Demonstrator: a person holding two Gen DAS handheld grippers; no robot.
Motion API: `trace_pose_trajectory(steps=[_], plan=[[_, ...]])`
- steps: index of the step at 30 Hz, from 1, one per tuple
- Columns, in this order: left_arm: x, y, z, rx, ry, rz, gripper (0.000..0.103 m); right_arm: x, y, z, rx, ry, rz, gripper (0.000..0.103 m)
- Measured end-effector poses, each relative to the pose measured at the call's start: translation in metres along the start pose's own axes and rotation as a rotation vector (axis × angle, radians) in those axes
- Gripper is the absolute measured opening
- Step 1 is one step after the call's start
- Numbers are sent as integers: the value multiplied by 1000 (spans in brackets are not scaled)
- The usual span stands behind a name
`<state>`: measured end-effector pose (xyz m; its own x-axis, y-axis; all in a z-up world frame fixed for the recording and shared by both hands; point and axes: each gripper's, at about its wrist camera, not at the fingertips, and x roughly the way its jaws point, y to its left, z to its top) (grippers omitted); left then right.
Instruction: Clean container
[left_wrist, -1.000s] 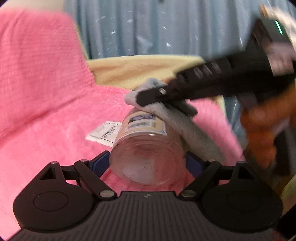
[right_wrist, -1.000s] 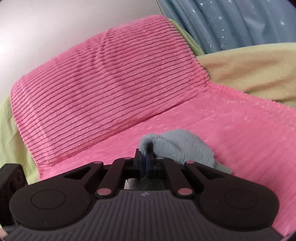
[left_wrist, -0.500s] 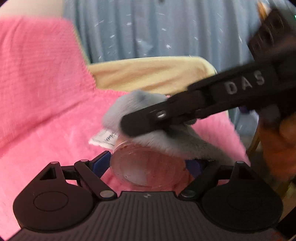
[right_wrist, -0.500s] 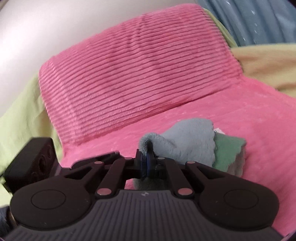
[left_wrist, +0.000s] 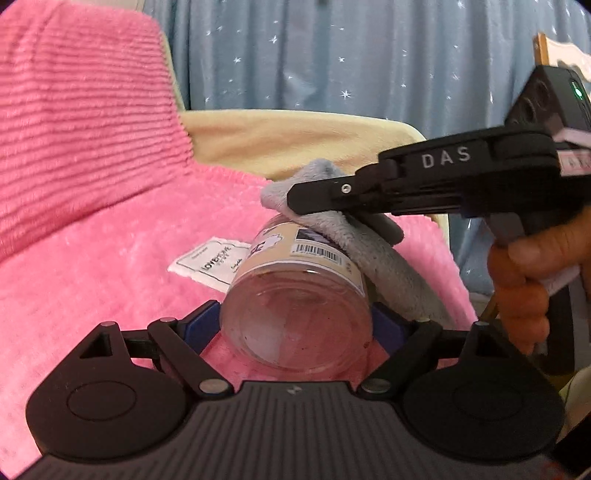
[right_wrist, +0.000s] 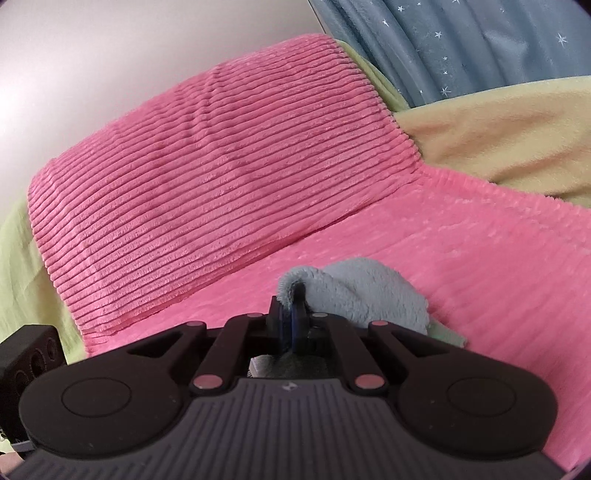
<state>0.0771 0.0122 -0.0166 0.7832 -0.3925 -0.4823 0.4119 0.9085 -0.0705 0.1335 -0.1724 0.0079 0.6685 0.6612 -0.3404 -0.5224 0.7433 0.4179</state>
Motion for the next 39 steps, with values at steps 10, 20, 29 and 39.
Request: trace_pose_trajectory(steps=[10,20,29,39], plan=[[0,-27,-4,262,5,99,86,-4,30,-9,-79,99,130,2],[1,-22,0,191,1,68,87,1,0,-2,41,34,73,1],[-2,-1,5,15,-9,-12,87,0,3,-2,21,18,27,1],[2,-23,2,226,-1,65,87,-5,30,-9,-82,103,116,2]])
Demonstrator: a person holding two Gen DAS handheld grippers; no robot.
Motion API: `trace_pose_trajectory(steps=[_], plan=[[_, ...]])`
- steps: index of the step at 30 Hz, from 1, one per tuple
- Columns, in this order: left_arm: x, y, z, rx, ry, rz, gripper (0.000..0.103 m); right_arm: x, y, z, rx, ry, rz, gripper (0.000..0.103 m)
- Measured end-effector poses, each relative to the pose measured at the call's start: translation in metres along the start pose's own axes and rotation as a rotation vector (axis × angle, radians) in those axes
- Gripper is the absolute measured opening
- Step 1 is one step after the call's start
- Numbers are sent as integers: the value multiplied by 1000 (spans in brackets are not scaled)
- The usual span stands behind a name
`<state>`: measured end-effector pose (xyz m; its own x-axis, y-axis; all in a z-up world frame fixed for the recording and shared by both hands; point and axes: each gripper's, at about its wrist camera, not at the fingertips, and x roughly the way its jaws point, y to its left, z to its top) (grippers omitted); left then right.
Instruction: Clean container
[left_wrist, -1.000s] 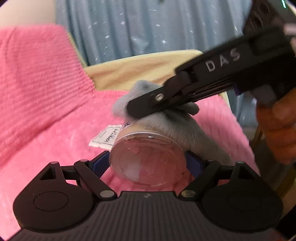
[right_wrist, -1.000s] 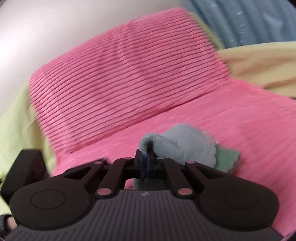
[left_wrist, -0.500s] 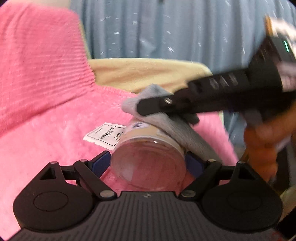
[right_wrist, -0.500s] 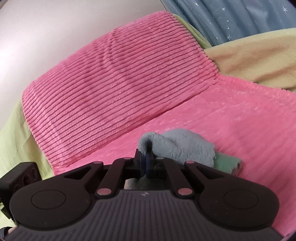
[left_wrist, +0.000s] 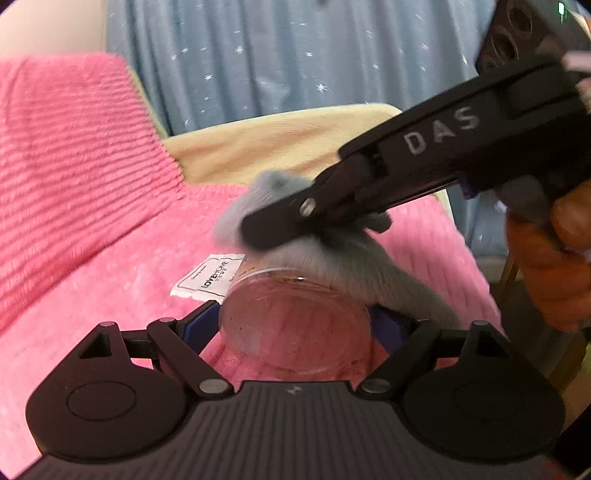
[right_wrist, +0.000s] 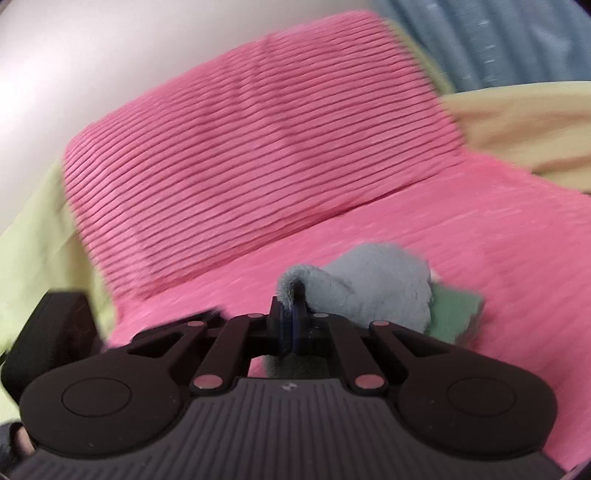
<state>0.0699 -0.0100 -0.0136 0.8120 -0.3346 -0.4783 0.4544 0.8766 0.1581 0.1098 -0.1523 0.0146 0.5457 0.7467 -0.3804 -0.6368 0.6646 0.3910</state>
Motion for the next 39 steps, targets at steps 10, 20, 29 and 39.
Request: trace_pose_trajectory(steps=[10,20,29,39], plan=[[4,9,0,-116,15,-51,88,-9,-21,8,63,-75,-119,1],[5,14,-2,-132,7,-60,87,-8,-14,8,34,-69,-124,1],[4,0,-2,-12,5,-18,87,-3,-1,6,-33,-47,-105,1],[2,20,-2,-194,1,-94,88,-4,-8,8,-16,-94,-189,1]])
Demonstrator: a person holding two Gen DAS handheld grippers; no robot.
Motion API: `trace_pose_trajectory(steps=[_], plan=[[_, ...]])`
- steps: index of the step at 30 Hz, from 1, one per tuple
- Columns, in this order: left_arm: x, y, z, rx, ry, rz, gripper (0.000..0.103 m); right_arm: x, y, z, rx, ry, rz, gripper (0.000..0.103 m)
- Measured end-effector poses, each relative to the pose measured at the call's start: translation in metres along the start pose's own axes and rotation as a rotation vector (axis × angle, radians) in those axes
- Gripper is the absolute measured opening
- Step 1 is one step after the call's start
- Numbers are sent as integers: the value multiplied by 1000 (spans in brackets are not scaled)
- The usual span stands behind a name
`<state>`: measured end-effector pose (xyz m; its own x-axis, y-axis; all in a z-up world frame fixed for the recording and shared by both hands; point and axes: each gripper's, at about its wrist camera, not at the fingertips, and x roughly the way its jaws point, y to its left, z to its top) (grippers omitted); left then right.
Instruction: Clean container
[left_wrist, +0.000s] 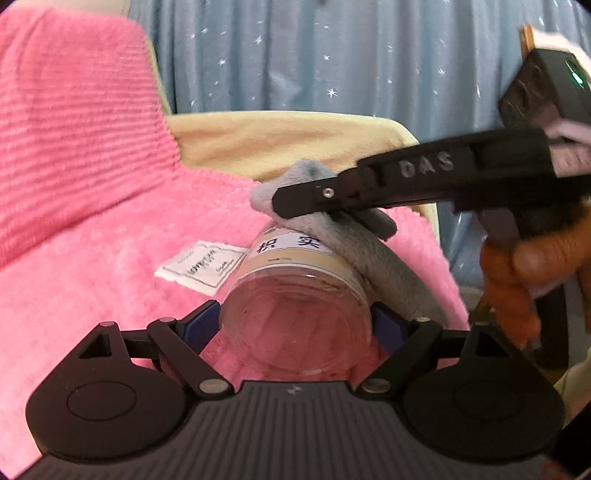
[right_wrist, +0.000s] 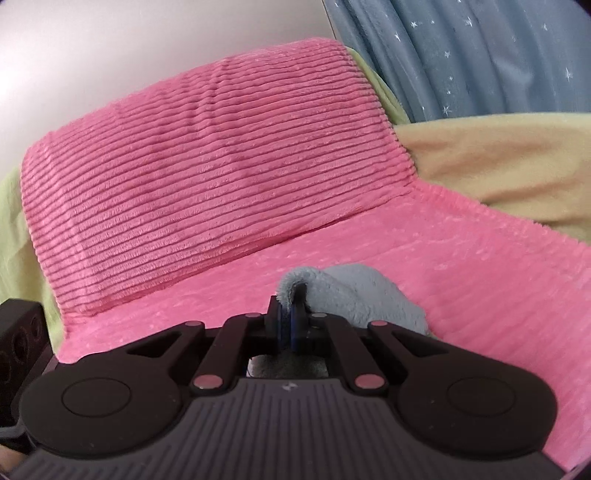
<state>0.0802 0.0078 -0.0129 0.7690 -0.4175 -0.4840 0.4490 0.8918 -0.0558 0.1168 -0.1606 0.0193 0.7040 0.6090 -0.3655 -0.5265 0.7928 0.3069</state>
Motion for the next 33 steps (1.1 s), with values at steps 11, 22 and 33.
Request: trace_pose_trajectory(steps=[11,22,33], plan=[[0,-15,-3,135,-6,46,86,-3,-4,-4,12,31,88,0],[1,-26,-4,208,-1,72,86,0,7,-9,4,86,189,1],[1,-21,0,146,6,50,88,-3,-13,-7,66,9,45,0]])
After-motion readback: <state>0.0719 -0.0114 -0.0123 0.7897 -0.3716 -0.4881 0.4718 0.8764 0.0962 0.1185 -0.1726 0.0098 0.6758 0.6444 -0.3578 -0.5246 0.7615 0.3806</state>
